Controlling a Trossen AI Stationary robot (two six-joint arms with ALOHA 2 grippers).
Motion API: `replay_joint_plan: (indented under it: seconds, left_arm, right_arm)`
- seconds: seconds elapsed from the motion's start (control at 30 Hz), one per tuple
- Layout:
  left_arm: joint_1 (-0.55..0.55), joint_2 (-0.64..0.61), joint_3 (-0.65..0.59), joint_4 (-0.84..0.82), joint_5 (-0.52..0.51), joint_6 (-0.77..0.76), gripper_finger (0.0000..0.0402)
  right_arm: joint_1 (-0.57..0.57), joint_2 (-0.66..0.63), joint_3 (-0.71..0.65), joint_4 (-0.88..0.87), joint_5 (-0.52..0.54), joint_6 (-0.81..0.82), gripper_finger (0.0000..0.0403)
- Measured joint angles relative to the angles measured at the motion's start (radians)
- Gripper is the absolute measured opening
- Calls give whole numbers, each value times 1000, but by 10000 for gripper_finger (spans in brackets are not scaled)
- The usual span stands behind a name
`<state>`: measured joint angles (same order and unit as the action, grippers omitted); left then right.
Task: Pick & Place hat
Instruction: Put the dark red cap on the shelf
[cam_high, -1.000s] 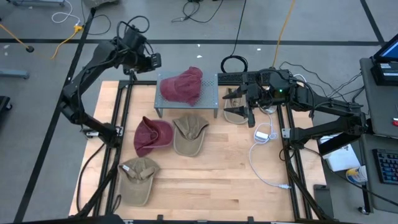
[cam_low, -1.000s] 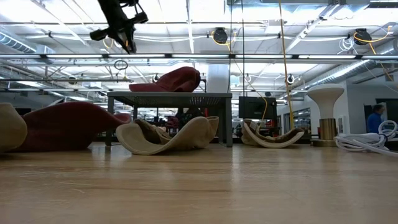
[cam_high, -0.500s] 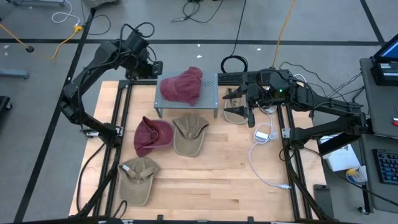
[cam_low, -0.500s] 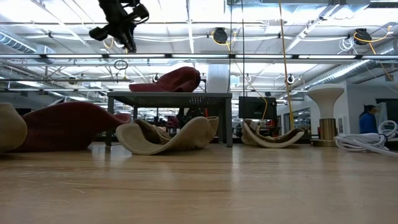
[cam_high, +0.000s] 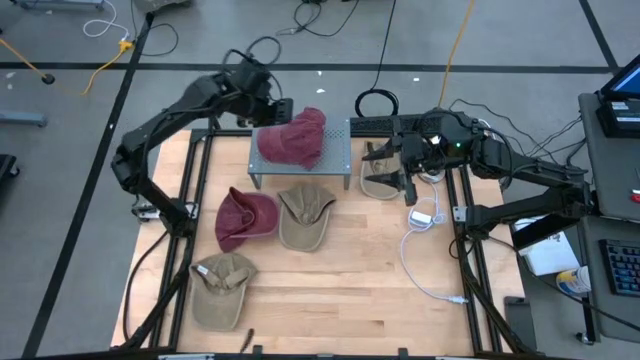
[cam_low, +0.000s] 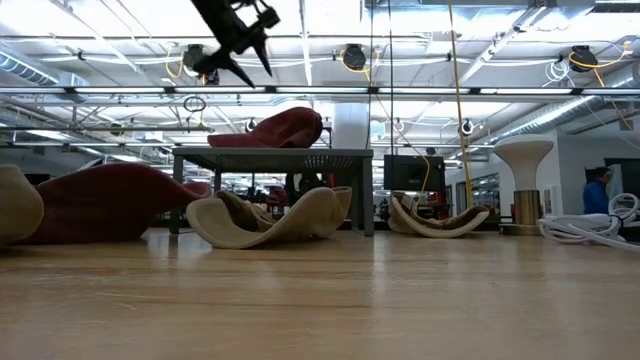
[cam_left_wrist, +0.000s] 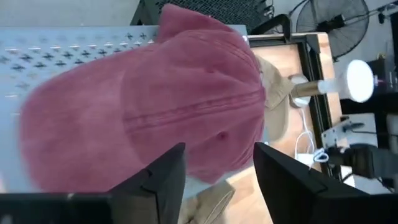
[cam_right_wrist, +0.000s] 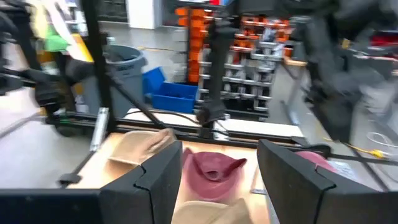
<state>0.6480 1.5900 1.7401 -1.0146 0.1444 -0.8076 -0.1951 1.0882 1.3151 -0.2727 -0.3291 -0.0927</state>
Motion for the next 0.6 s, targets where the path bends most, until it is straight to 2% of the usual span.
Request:
replay_joint_plan:
  seconds: [0.13, 0.23, 0.47, 0.6]
  left_arm:
    - [-37, 41, 10, 76, -37, -49, 175]
    - [-68, 84, 70, 106, -77, -58, 163]
    - [-133, 228, 332, 46, -157, -26, 159]
    - [-159, 313, 458, -43, -211, -25, 159]
  right_arm:
    - [0, -9, 0, -2, -39, -1, 201]
    - [0, -12, 0, -1, -43, -1, 201]
    - [0, -18, 0, -2, -54, -2, 201]
    - [0, -20, 0, 8, -130, -5, 201]
